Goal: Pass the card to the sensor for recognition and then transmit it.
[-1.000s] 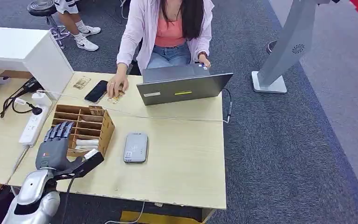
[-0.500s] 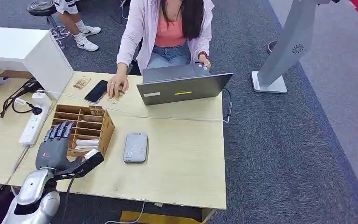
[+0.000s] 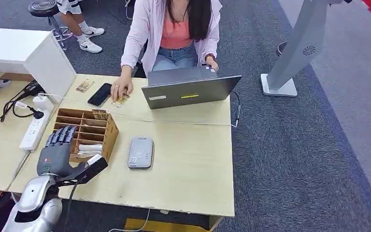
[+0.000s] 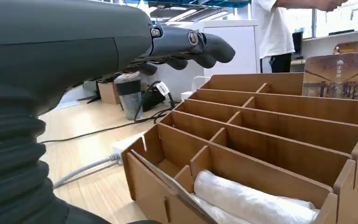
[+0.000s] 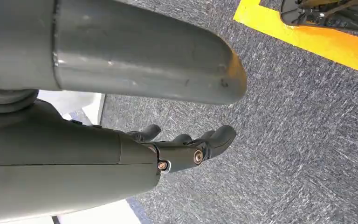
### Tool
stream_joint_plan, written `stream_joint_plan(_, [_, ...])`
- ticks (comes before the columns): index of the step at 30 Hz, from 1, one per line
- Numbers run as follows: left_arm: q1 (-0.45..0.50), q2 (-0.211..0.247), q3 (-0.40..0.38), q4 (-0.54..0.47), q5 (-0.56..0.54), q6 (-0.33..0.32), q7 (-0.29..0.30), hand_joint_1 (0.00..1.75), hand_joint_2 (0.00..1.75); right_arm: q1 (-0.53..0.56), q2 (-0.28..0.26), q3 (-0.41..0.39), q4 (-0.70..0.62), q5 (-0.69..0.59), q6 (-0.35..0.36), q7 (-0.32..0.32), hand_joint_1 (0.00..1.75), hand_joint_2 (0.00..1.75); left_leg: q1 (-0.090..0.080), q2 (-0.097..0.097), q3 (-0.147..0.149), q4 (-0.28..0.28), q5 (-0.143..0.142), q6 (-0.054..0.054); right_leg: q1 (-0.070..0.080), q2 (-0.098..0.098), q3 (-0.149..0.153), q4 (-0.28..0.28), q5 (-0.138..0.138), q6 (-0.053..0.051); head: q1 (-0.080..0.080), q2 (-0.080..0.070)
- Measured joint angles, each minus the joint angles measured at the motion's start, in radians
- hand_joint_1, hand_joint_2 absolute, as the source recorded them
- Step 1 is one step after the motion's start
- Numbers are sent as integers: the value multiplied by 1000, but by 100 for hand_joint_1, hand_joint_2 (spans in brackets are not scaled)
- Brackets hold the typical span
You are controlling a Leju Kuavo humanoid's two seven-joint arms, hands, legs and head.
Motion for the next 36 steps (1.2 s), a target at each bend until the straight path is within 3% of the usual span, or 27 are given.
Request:
stream_joint_plan(3, [0,0,0,0,0,0,0,0,175,0,0,0,0,0,0,0,0,0,0,0,0,0,0,0,0,0,0,0,0,0,0,0])
stream_joint_plan(4, [0,0,0,0,0,0,0,175,175,0,0,0,0,0,0,0,0,0,0,0,0,0,0,0,0,0,0,0,0,0,0,0])
stream_joint_plan(10, [0,-1,0,13,42,-62,-38,175,175,0,0,3,0,12,13,20,0,0,0,0,0,0,0,0,0,0,0,0,0,0,0,0])
stream_joint_plan(36, [-5,-6,0,50,50,-55,-49,175,175,0,0,6,0,13,14,25,0,0,0,0,0,0,0,0,0,0,0,0,0,0,0,0])
